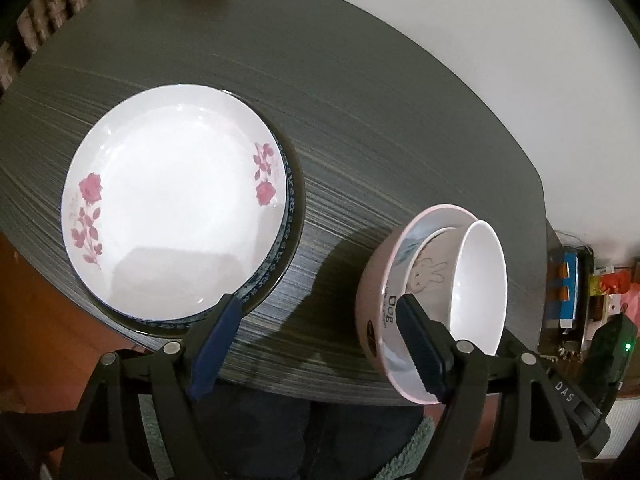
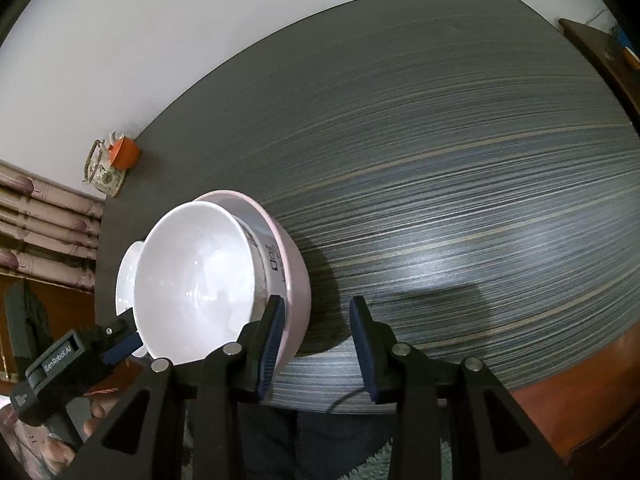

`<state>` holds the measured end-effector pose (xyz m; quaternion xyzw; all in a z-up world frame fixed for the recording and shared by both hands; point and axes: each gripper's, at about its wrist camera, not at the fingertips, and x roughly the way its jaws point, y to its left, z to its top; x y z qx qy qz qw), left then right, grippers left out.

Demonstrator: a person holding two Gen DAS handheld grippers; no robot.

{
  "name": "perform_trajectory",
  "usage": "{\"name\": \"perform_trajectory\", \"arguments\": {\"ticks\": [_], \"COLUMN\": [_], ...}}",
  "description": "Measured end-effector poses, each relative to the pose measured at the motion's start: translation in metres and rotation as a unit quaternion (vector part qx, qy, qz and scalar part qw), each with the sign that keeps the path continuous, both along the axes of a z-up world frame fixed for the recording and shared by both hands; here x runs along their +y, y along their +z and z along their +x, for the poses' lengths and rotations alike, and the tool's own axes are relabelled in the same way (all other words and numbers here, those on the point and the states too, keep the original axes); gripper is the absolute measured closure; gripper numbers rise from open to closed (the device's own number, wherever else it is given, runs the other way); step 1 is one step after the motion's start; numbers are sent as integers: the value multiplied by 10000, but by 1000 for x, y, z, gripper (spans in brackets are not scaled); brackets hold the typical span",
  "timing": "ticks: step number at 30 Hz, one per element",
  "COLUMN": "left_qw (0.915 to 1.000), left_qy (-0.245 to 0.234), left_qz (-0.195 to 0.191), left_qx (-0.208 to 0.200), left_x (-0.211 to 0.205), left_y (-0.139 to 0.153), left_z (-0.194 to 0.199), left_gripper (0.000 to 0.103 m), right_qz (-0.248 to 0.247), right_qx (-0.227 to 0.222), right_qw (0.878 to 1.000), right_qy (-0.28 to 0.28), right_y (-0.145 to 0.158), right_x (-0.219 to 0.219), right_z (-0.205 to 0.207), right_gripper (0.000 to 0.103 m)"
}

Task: Organize plates and bowls
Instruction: 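Lift the nested bowl stack by the pink rim with the left tool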

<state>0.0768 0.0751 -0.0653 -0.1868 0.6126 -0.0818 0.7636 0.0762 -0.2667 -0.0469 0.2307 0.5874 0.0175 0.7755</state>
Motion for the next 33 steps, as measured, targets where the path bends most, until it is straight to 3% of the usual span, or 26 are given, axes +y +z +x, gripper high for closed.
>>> {"name": "perform_trajectory", "arguments": {"ticks": [19, 33], "left_qw": [9989, 9978], "left_qy": [-402, -594], "left_qz": [208, 208], "left_qx": [100, 195], "left_x": [-17, -38], "left_y": [-6, -14], "left_z": [15, 29], "left_gripper": [30, 58], "right_qz": [161, 36], "right_qx": [40, 54], "right_qw": [9999, 10000], "right_qy": [-49, -30], "right_y": [-7, -11], "right_x": [-4, 3], "right_z": [3, 5], "right_gripper": [69, 69]}}
